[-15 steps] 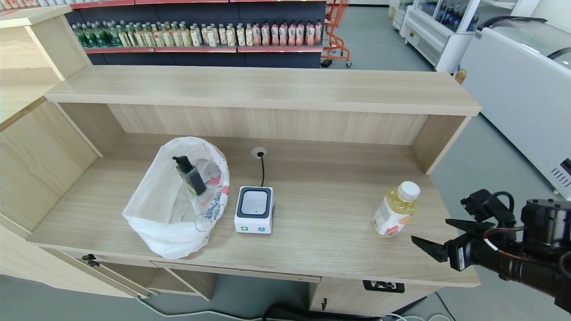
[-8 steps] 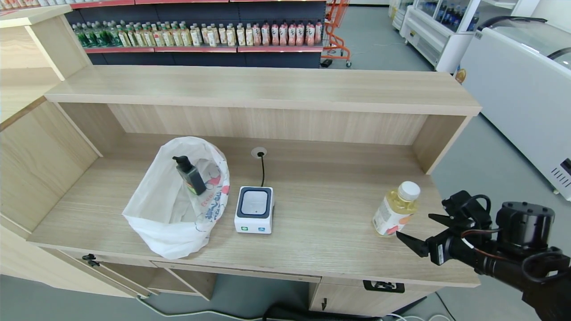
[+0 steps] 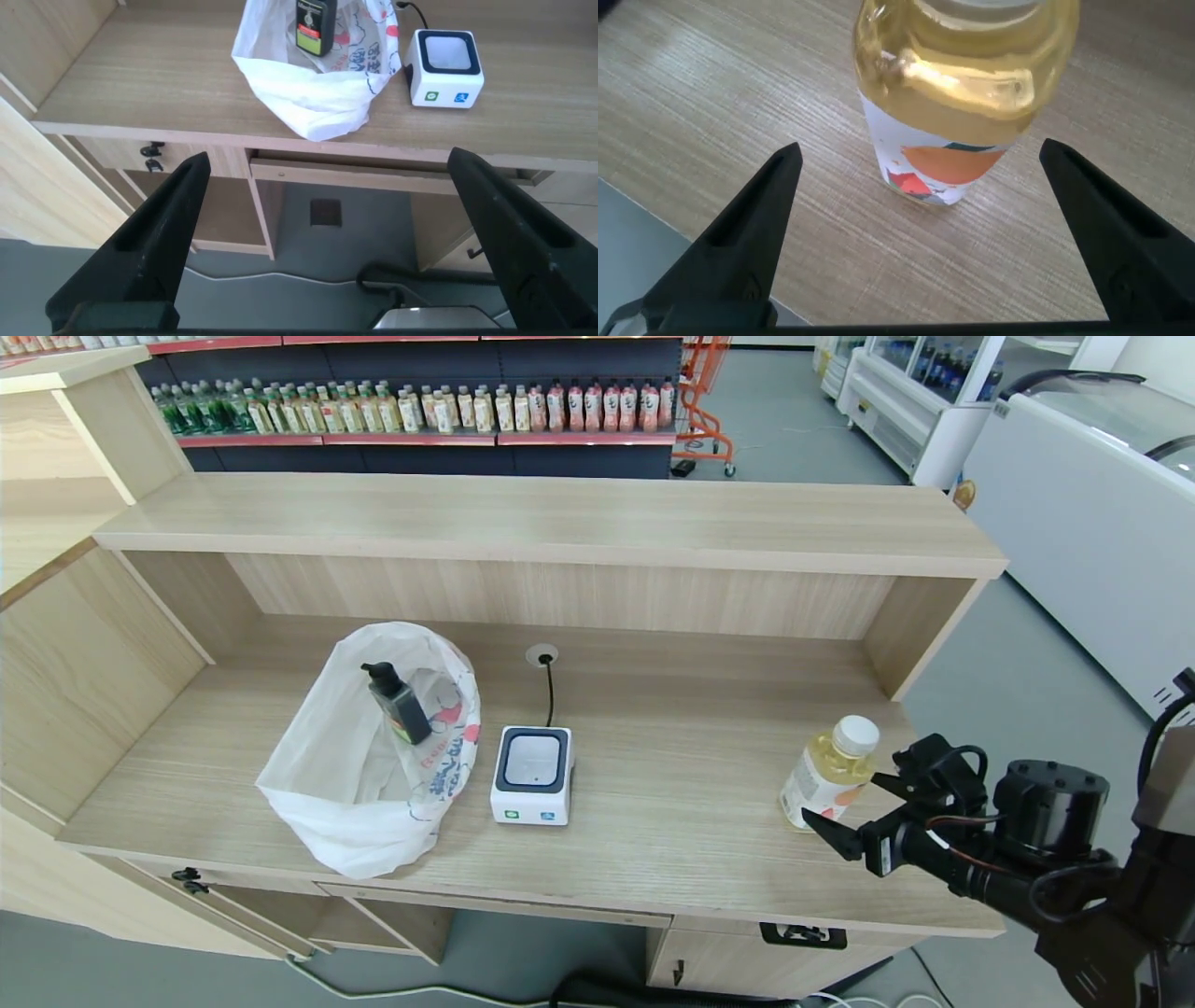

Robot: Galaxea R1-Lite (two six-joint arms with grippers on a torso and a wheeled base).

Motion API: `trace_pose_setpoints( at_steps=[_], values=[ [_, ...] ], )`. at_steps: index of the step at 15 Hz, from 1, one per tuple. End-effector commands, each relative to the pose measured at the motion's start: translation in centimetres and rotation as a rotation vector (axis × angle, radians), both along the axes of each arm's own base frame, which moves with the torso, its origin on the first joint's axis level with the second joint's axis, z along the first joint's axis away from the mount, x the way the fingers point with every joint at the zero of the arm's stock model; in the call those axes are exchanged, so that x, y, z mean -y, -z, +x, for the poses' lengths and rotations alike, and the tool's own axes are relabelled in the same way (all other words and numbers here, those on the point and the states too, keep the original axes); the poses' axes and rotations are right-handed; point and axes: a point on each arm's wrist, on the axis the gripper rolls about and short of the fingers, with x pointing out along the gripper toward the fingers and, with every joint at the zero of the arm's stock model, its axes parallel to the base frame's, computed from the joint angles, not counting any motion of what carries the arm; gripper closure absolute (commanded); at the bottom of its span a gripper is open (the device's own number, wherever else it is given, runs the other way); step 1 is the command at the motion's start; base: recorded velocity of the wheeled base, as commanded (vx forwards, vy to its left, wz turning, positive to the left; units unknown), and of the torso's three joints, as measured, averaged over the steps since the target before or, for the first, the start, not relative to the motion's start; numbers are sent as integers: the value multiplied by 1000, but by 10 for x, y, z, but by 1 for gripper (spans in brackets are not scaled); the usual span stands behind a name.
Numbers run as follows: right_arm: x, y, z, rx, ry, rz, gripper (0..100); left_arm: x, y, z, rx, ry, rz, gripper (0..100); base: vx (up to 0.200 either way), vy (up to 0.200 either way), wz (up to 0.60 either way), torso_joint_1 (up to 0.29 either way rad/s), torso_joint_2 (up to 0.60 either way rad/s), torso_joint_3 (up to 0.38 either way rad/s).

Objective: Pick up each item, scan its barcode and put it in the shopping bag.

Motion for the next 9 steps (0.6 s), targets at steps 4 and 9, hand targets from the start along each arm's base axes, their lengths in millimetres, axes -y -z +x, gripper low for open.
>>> trace_pose_setpoints(
  at_steps=[4,9],
  values=[
    [-9,9,24,26,-23,22,0,0,0,0,1,0,0,0,0,0,0,0,0,0],
    [-21,17,36,54,-54,32,0,0,0,0,1,0,0,0,0,0,0,0,0,0]
  ],
)
